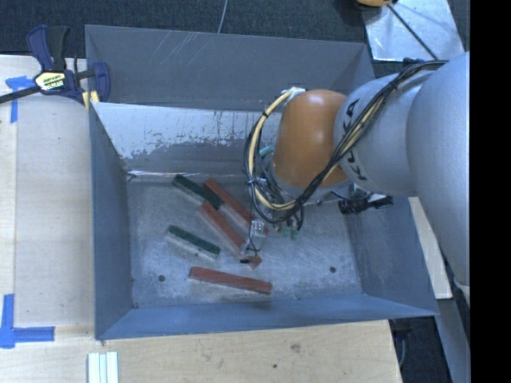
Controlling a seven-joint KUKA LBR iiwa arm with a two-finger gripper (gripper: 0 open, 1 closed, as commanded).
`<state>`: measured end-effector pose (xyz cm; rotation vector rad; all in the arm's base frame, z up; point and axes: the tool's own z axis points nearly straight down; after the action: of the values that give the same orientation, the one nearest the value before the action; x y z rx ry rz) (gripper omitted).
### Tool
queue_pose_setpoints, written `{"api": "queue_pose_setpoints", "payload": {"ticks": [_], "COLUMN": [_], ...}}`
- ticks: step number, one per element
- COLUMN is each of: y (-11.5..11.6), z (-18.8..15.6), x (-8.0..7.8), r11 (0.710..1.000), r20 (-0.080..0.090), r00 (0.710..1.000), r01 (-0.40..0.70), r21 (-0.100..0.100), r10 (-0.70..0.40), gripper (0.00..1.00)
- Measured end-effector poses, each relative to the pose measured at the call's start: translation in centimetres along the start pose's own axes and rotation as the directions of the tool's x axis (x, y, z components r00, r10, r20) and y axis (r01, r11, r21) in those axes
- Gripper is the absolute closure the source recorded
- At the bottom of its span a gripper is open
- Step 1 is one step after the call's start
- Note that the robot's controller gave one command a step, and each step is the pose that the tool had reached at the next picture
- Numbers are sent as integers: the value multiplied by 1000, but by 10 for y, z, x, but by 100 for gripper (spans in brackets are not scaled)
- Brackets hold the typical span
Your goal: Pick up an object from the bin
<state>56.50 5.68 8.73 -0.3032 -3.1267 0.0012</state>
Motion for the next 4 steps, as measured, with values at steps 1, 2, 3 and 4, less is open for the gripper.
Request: {"api": "queue_pose_setpoints", "payload": {"ticks": [1, 2, 3, 4], "y": [37, 48, 47, 67], "z": [-4, -4, -27, -23], "x": [-6, -6, 12, -13], "r11": [999, 996, 994, 997], "r20": [4, 5, -3, 12], "r00": [999, 996, 994, 997], "r01": [-40, -90, -111, 75], "r21": [-1, -3, 2, -4], "r10": [40, 90, 111, -75], "gripper": [0, 0, 0, 0]}}
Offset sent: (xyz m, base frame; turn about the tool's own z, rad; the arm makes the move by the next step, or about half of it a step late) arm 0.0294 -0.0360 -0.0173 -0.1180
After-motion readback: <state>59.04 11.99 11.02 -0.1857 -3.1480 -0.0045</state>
